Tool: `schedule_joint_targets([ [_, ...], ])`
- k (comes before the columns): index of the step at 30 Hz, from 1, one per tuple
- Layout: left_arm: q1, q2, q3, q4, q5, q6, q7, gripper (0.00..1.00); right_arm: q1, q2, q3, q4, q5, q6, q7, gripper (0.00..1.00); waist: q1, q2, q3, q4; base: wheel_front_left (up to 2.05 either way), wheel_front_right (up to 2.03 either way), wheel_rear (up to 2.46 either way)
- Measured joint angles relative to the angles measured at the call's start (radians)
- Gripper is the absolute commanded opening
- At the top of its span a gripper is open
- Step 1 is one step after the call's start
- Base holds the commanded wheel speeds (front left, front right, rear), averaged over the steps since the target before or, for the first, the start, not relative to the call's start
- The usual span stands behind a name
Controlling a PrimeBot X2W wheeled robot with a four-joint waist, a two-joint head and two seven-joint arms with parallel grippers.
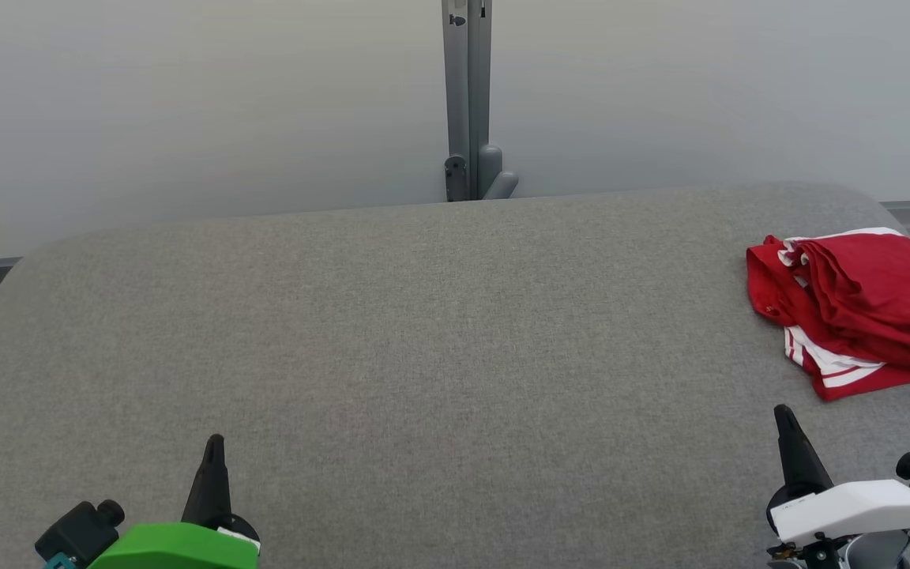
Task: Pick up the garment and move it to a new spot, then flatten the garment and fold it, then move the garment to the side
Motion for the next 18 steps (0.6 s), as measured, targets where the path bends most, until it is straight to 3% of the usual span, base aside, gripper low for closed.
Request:
schedule_joint_targets([
  [18,-0.062,0.000,0.017,0.023,-0.211,-0.014,0.045,0.00,-0.044,0.004,-0.045,0.024,0.210,0.000,0.060,0.00,0.0000,0.0000,0.024,-0.005,0.00,0.00,0.00],
])
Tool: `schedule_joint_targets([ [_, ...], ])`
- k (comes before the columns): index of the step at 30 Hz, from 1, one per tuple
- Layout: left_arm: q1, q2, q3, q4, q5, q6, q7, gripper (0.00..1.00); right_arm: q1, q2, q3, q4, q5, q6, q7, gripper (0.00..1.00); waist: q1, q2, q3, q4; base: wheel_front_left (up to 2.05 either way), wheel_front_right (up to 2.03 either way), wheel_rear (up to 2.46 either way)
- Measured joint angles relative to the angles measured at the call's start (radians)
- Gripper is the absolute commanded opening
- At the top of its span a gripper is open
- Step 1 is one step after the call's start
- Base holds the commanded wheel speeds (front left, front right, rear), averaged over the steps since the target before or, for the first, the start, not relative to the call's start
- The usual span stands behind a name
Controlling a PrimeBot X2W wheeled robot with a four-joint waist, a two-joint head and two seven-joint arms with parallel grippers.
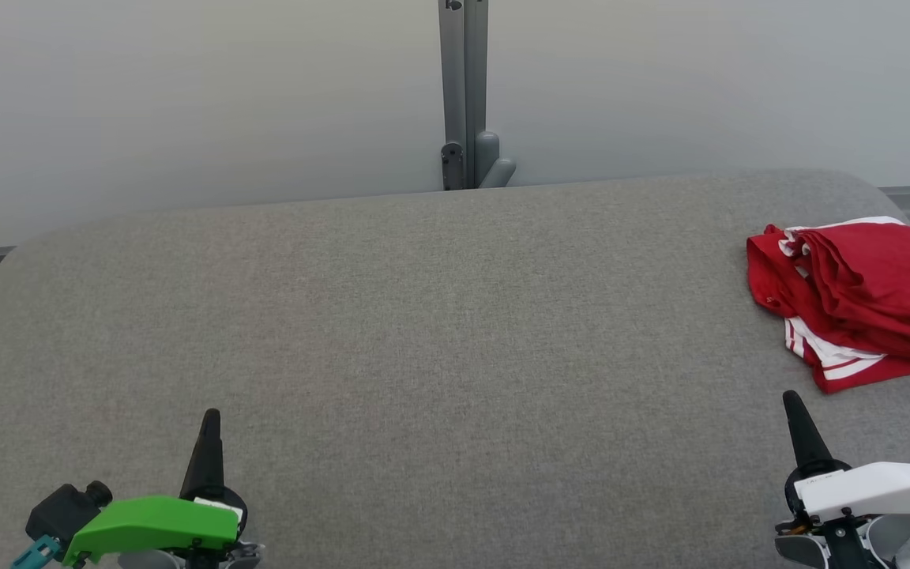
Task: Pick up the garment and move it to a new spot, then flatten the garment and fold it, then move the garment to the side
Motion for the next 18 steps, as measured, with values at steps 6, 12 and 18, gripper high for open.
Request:
schedule_joint_targets([
  [6,-0.018,0.000,0.005,0.007,-0.061,-0.003,0.013,0.00,-0.016,0.001,-0.014,0.007,0.063,0.000,0.019,0.00,0.0000,0.0000,0.008,-0.002,0.00,0.00,0.00],
  [12,-0.034,0.000,0.010,0.015,-0.119,-0.008,0.027,0.00,-0.028,0.004,-0.028,0.014,0.122,0.000,0.036,0.00,0.0000,0.0000,0.016,-0.003,0.00,0.00,0.00],
  [18,-0.052,0.000,0.015,0.021,-0.170,-0.012,0.038,0.00,-0.040,0.005,-0.040,0.020,0.177,0.000,0.052,0.00,0.0000,0.0000,0.024,-0.005,0.00,0.00,0.00],
])
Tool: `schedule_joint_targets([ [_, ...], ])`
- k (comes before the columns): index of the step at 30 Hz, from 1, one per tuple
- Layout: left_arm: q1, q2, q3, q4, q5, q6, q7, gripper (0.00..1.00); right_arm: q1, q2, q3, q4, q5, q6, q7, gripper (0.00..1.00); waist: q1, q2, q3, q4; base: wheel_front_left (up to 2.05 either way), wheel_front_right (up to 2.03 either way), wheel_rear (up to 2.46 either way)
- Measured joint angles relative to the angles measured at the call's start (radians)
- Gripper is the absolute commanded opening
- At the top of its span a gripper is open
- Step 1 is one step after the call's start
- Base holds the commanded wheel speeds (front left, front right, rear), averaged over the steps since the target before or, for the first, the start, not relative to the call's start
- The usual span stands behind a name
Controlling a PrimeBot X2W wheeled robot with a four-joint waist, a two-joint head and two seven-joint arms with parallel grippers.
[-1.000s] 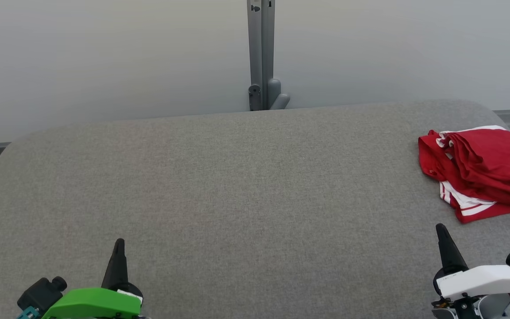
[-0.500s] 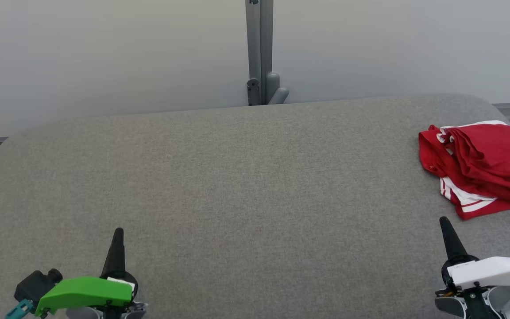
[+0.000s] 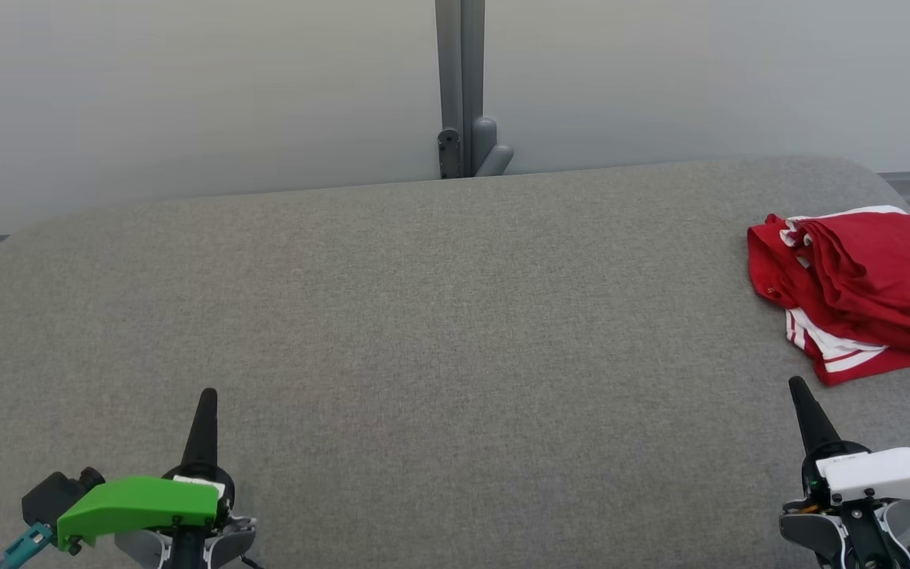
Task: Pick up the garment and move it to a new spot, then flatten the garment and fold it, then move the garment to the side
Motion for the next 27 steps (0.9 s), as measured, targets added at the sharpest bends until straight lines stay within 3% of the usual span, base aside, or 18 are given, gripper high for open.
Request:
schedule_joint_targets([
  [27,-0.071,0.000,0.019,0.026,-0.221,-0.016,0.052,0.00,-0.055,0.005,-0.051,0.025,0.226,0.000,0.068,0.00,0.0000,0.0000,0.037,-0.008,0.00,0.00,0.00],
])
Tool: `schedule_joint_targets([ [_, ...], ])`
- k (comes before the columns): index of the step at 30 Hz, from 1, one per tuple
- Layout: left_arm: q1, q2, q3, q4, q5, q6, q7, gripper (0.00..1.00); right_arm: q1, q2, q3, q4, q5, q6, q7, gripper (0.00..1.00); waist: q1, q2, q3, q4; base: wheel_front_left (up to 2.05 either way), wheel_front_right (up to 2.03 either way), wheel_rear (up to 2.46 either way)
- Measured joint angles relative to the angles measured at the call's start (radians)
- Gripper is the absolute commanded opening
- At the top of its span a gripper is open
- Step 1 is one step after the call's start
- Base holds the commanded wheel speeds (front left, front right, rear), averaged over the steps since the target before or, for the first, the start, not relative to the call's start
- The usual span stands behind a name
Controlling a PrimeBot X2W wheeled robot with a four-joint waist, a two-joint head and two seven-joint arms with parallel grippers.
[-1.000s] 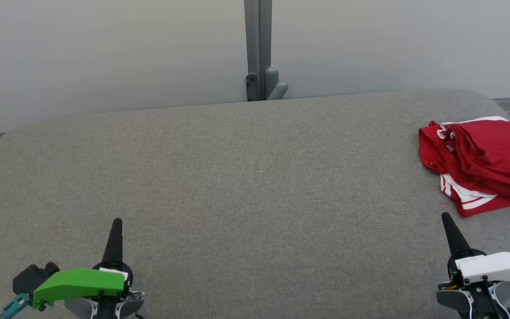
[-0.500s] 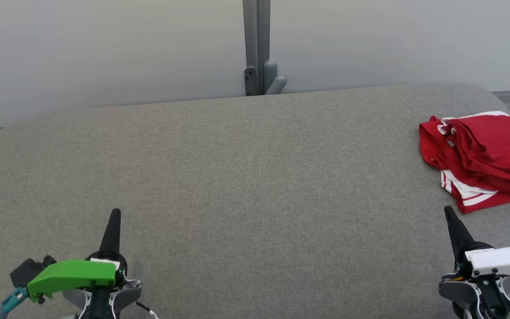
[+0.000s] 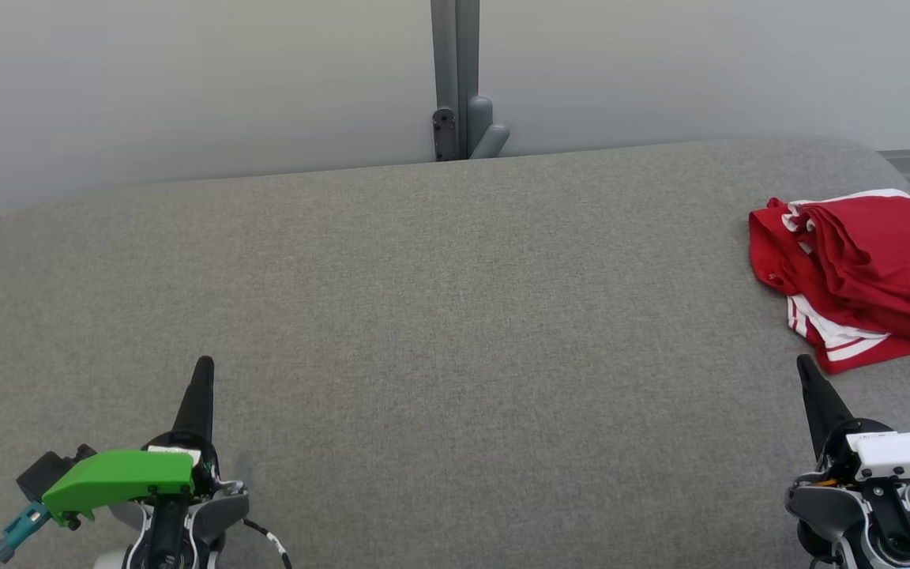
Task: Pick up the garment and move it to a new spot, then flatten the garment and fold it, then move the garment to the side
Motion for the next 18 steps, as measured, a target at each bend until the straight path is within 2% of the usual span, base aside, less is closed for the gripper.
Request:
schedule_joint_targets([
  [18,-0.033,0.000,0.010,0.012,-0.114,-0.006,0.023,0.00,-0.022,0.003,-0.026,0.013,0.114,0.000,0.035,0.00,0.0000,0.0000,0.022,-0.005,0.00,0.00,0.00],
])
